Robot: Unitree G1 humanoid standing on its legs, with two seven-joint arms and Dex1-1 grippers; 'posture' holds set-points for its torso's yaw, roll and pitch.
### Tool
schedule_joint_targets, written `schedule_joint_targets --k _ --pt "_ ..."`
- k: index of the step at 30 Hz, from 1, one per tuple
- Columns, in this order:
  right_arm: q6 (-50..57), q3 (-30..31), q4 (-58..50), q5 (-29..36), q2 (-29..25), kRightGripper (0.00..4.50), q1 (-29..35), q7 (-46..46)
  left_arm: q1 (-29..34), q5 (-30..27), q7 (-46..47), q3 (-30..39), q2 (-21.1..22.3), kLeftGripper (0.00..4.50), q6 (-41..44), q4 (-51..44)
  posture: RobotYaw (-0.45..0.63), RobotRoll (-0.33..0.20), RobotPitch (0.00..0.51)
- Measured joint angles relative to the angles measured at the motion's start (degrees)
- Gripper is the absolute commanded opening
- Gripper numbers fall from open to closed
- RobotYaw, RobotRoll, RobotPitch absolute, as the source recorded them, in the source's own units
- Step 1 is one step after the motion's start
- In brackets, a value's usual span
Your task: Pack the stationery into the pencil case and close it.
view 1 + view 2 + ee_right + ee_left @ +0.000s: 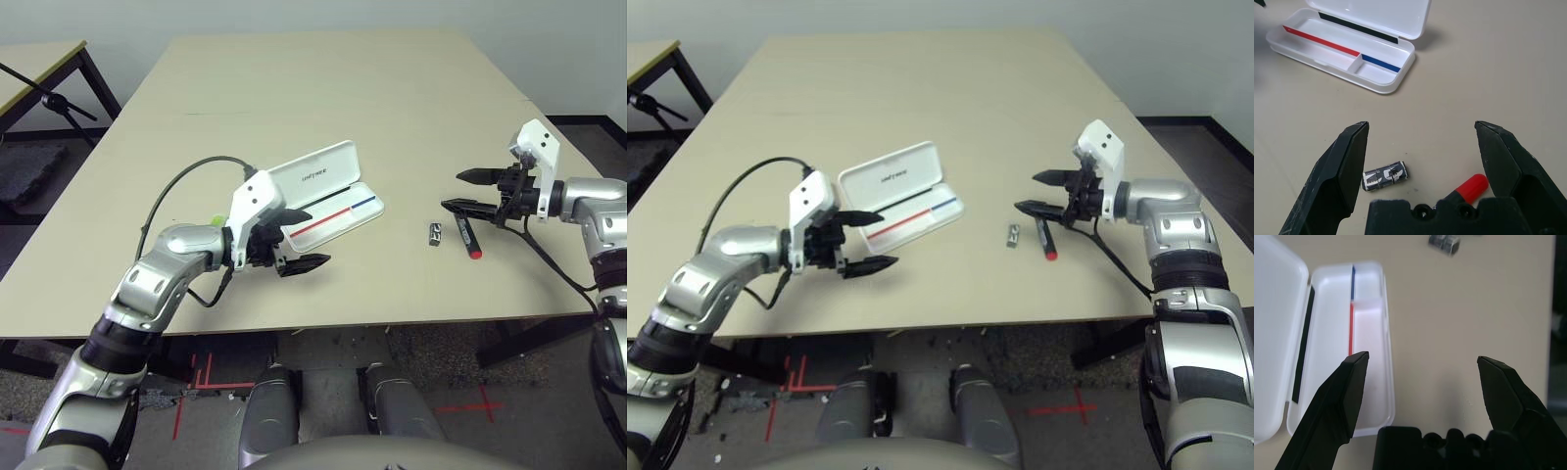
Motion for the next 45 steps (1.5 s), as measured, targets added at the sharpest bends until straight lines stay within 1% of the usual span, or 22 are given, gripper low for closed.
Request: schedule_joint_targets --k 5,7,11,17,24,27,30,32,37,39,45 --pt "-0.01 0.01 -0.25 0.0 0.68 4.5 0.01 -1.24 -1.35 5.0 0.74 -3.55 -1.3 4.48 -0.07 3.97 -0.04 0.0 0.07" --pt "-0.21 0.01 -0.26 -0.01 0.7 4.5 0.03 -1.96 -1.84 6.4 0.73 -4.02 -1.41 4.48 -0.14 4.81 -0.04 0.0 0.069" --pt "-0.66 0.0 -0.26 0.0 0.84 4.5 0.09 -3.23 -2.86 8.53 0.7 -5.07 -3.18 4.48 -0.15 7.53 -0.04 0.0 0.068" --pt "-1.06 0.0 -0.26 0.01 0.98 4.5 0.14 -4.04 -3.91 10.15 0.22 -5.74 -4.5 4.48 -0.21 9.06 -0.05 0.0 0.065" --pt "-1.34 0.0 -0.26 0.01 1.52 4.5 0.15 -4.67 -3.91 10.97 -1.23 -5.77 -4.58 4.48 -0.16 9.72 -0.05 0.0 0.066" --pt "-1.45 0.0 -0.24 0.03 2.11 4.5 0.15 -4.94 -3.91 10.83 -2.72 -5.75 -4.56 3.91 0.38 9.72 -0.05 0.0 0.066" --pt "-1.27 0.0 -0.33 0.25 2.33 4.5 0.15 -4.77 -3.9 10.47 -3.81 -5.52 -4.56 2.78 1.29 9.59 -0.05 0.0 0.068" --pt "-0.18 0.0 -0.98 0.91 2.16 4.5 0.32 -3.79 -3.9 10.29 -4.11 -5.06 -4.51 1.96 1.7 9.45 -0.05 0.0 0.071" --pt "7.97 1.1 -6.89 3.22 -2.39 4.5 4.28 3.58 -3.94 10.01 -4.5 -3.98 -4.5 0.02 2.06 9.51 -0.06 0.0 0.077" --pt "10.55 1.88 -8.98 3.83 -3.94 4.5 5.7 5.86 -3.95 9.89 -5.29 -3.62 -4.37 0.02 2.23 9.53 -0.06 0.0 0.08" --pt "14.98 2.18 -14.98 5.5 -4.6 4.5 8.25 8.3 -3.95 9.95 -5.69 -3.56 -4.36 0.02 2.14 9.62 -0.06 0.0 0.084"
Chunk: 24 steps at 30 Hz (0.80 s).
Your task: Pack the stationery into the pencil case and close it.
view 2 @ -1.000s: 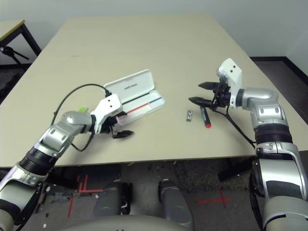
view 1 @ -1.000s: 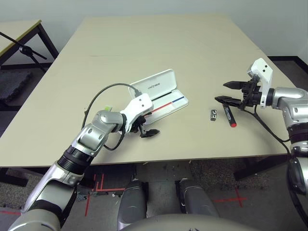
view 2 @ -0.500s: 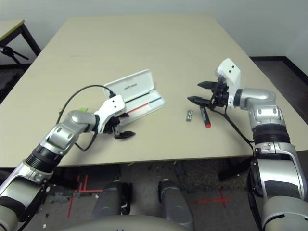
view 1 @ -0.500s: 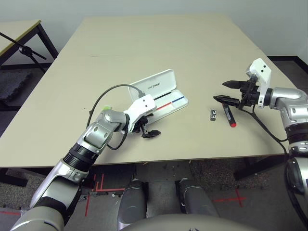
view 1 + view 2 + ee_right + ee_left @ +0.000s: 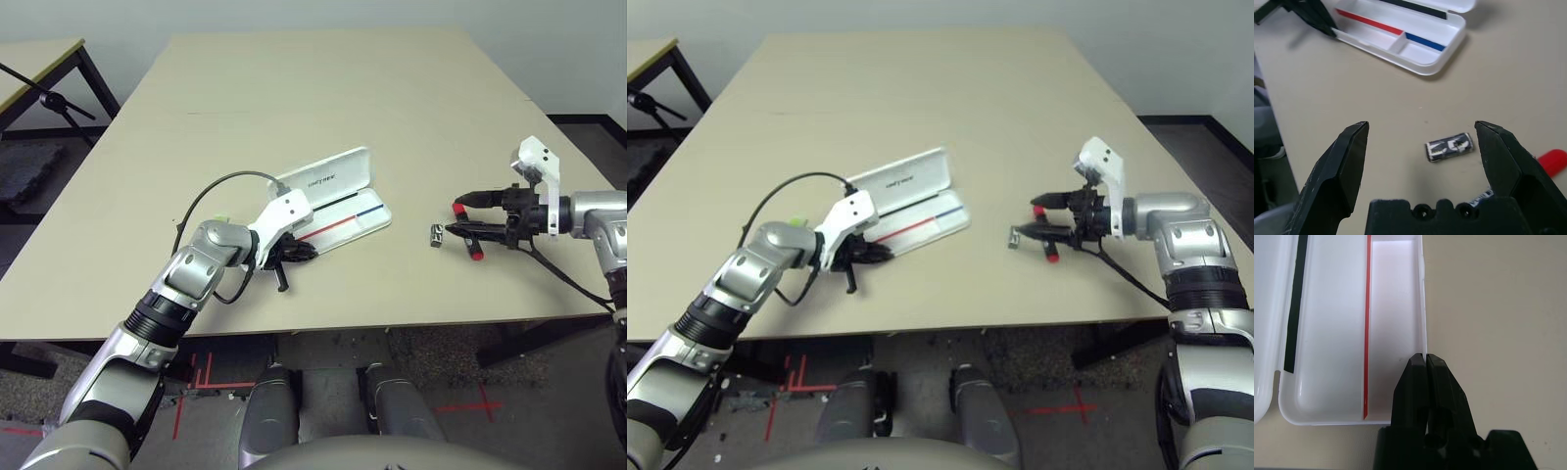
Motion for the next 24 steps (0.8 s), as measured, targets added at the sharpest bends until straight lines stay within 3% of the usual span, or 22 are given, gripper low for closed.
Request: schedule_joint_targets --k 14,24 --pt "3.07 2.72 -3.28 0.89 0.47 4.5 1.04 0.13 1.55 0.85 -8.59 -1.46 7.16 0.02 -14.1 -3.99 -0.03 0.0 0.086" --pt "4.25 5.31 -4.28 1.39 0.99 4.5 1.71 1.16 2.97 1.4 -10.93 -1.42 9.99 0.02 -17.8 -3.88 -0.02 0.0 0.092"
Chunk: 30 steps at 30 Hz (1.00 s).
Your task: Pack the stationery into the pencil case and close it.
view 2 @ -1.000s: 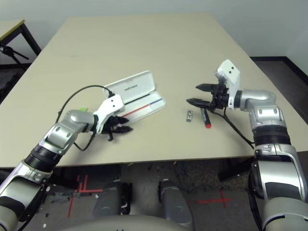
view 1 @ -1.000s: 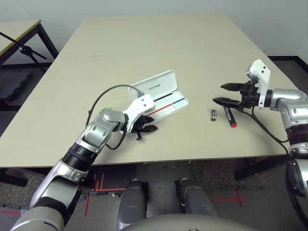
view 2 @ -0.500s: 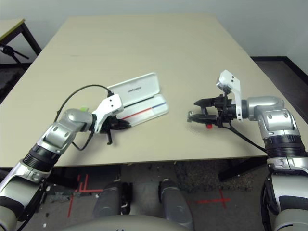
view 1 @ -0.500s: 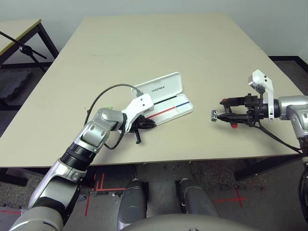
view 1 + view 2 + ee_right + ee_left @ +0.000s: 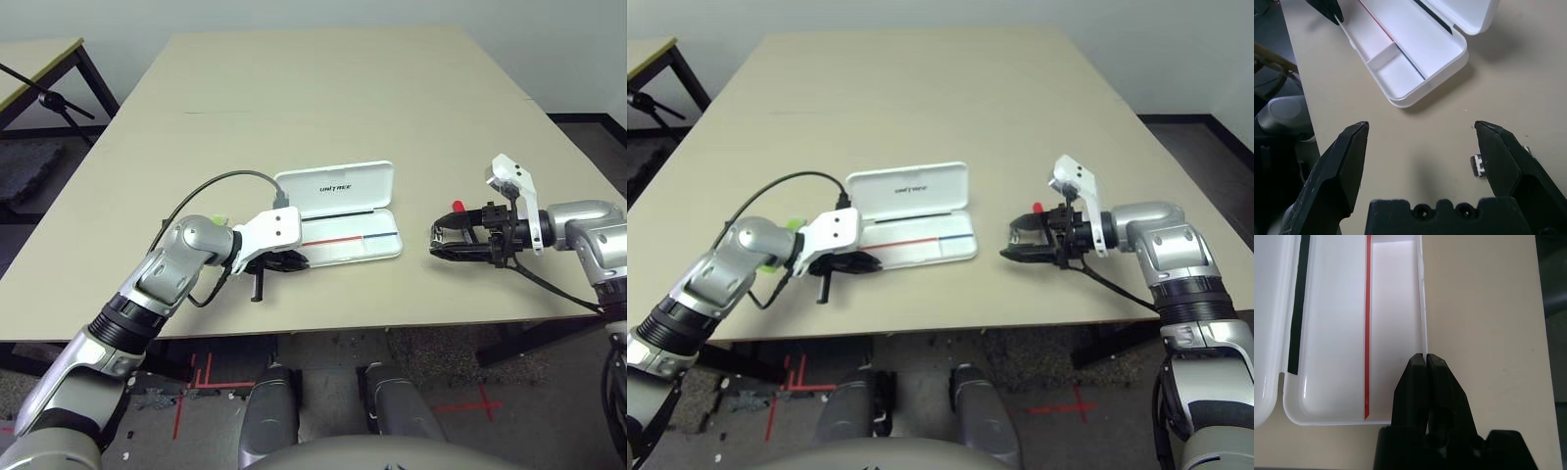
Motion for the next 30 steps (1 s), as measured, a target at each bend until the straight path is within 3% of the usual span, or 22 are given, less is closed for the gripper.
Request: schedule_joint_targets --k 20,30 --pt "-0.62 0.95 -0.17 0.01 0.48 4.5 0.7 -1.03 1.73 2.26 -0.18 -0.17 -0.45 0.02 -4.97 1.7 -0.02 0.0 0.085" --pt "-1.66 1.15 0.65 -0.05 0.81 4.5 0.04 -1.06 3.32 2.08 0.16 1.54 0.12 3.73 -2.91 -2.53 -0.02 0.0 0.079"
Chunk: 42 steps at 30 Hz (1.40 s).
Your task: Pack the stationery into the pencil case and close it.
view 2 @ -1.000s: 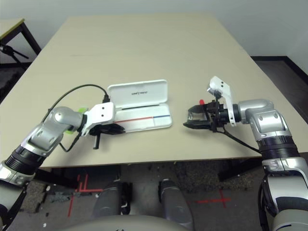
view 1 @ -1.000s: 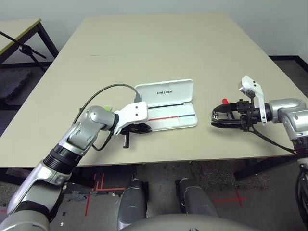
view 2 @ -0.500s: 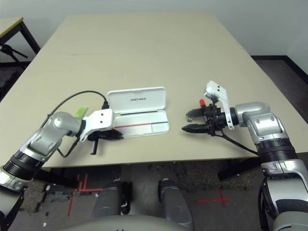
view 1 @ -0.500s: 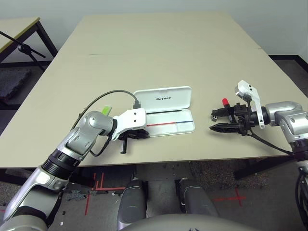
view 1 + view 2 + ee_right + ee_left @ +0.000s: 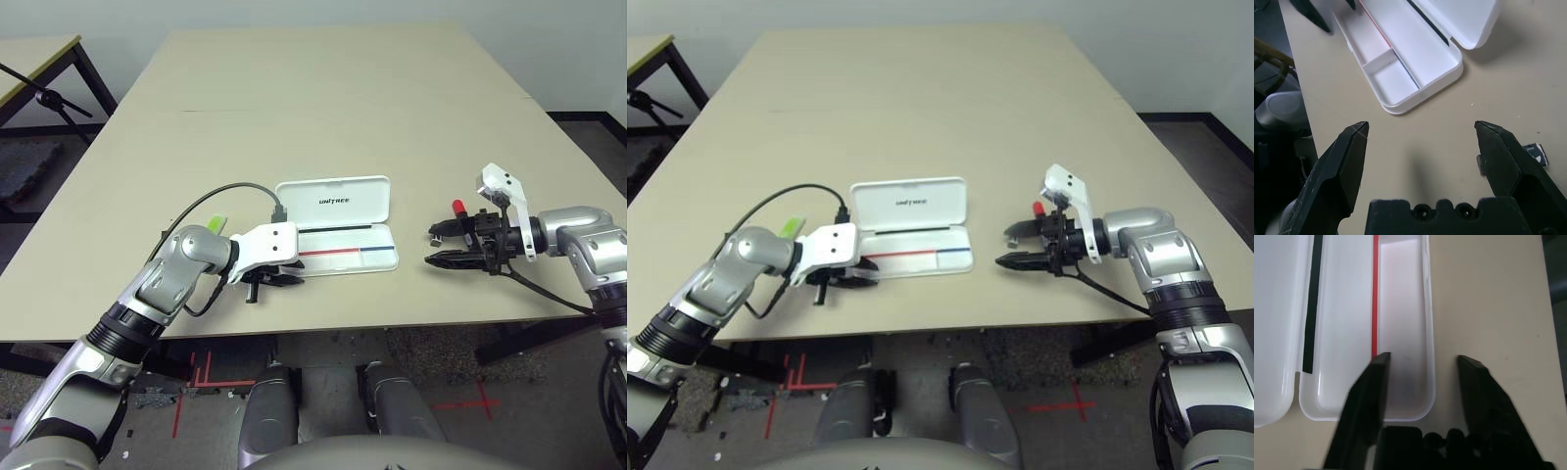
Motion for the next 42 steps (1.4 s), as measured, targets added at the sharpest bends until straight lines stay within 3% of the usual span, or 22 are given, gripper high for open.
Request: schedule_joint_targets --k 2,16,24,29,35,42 --pt "-0.12 0.0 0.03 0.01 0.0 4.5 -0.03 0.06 2.18 -1.35 -0.03 1.1 0.68 4.44 1.44 -3.25 -0.02 0.0 0.076" --pt "3.07 -3.18 -3.47 4.13 -1.65 4.5 0.08 -0.33 4.7 -10.97 1.04 13.86 2.79 4.44 6.42 -11.23 -0.02 0.0 0.071" --pt "19.96 -7.7 -11.69 6.56 -2.74 4.5 -0.09 -13.57 4.67 -13.18 1.09 14.57 2.77 4.44 6.39 -11.32 -0.03 0.0 0.082" --pt "31.86 -12.09 -12.45 7.92 -0.76 4.5 -4.33 -24.65 4.67 -13.24 1.09 14.16 2.78 4.44 5.5 -11.3 -0.04 0.0 0.093" --pt "37.79 -11.98 -12.84 5.55 -0.86 4.5 -4.98 -34.61 4.69 -13.08 1.11 13.18 2.5 4.44 5.05 -11.3 -0.05 0.0 0.1" --pt "38.22 -11.16 -8.09 3.73 -0.66 4.5 -4.6 -40.02 4.68 -12.29 1.12 11.69 2.23 4.44 4.49 -11.23 -0.04 0.0 0.107"
